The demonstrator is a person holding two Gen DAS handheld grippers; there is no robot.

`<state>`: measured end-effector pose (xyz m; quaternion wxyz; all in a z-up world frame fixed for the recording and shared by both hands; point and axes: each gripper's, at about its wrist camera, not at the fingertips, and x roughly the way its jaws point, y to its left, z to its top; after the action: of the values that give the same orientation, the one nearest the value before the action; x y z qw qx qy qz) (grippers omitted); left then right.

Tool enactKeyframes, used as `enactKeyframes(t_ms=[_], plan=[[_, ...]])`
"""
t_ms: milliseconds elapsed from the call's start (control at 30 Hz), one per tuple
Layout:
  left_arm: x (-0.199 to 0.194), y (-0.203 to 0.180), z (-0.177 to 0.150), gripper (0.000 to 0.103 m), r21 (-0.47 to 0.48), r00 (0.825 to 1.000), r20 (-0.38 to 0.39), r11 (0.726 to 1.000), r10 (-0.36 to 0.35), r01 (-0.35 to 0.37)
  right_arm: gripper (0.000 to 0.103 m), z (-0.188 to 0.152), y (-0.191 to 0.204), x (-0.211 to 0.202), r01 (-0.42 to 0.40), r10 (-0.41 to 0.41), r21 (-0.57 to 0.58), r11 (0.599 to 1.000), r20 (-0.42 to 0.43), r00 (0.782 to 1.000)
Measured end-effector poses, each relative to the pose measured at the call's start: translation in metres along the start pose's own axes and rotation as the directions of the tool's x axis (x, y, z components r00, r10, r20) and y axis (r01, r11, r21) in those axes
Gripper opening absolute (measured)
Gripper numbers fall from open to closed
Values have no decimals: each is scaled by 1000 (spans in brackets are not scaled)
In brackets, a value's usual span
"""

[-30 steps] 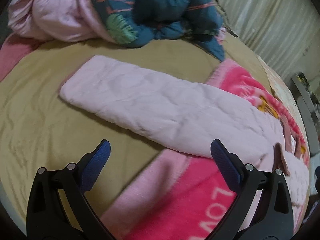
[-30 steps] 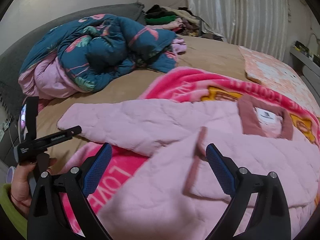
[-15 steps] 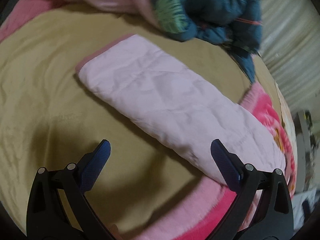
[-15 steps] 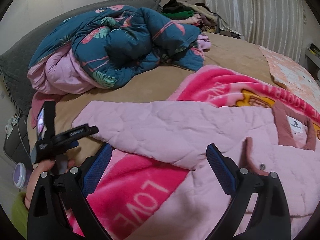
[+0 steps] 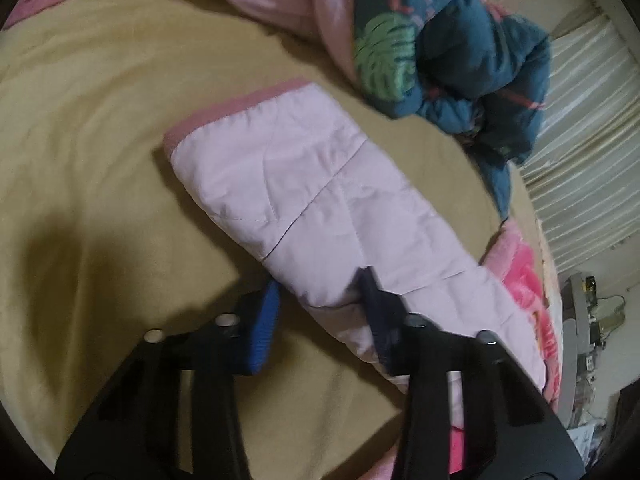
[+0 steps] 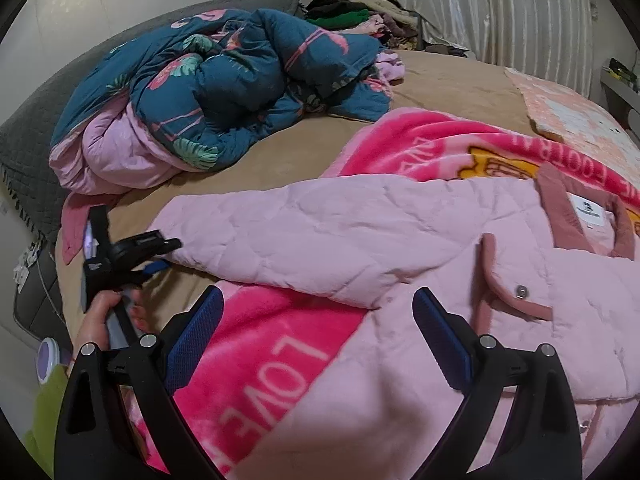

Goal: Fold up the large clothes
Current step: 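Move the left gripper to the other sleeve cuff and grasp it, then lift the sleeve and fold it across the jacket body with the left gripper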

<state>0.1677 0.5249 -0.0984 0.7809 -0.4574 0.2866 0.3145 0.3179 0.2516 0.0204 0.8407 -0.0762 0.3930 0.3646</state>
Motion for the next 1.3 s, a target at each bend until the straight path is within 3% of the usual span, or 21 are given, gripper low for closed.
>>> enactKeyframes(t_ms=[67, 267, 533, 767, 967, 1067, 1300], plan=[[-13, -10, 2, 9, 32, 999, 42, 999, -17, 16, 95, 0, -8, -5, 5, -5, 19, 1000, 9, 1000], [-69, -48, 8, 6, 111, 980, 156, 988, -127, 110, 95, -4, -30, -26, 23, -25, 54, 998, 46, 999], [-126, -90, -1, 6, 209, 938, 237, 956, -254, 207, 95, -20, -61, -64, 66, -73, 78, 995, 83, 994], [-155, -131, -24, 6, 313, 904, 257, 914, -342, 257, 95, -35, -93, -93, 83, -100, 147, 986, 111, 989], [-176, -168, -48, 6, 413, 869, 242, 856, -433, 311, 95, -49, -120, -112, 86, -120, 239, 967, 130, 984], [-186, -187, -67, 6, 473, 849, 216, 812, -482, 341, 95, -56, -130, -118, 96, -135, 263, 960, 136, 982], [-201, -229, -118, 5, 610, 796, 87, 664, -599, 433, 95, -70, -147, -129, 149, -199, 304, 941, 138, 970]])
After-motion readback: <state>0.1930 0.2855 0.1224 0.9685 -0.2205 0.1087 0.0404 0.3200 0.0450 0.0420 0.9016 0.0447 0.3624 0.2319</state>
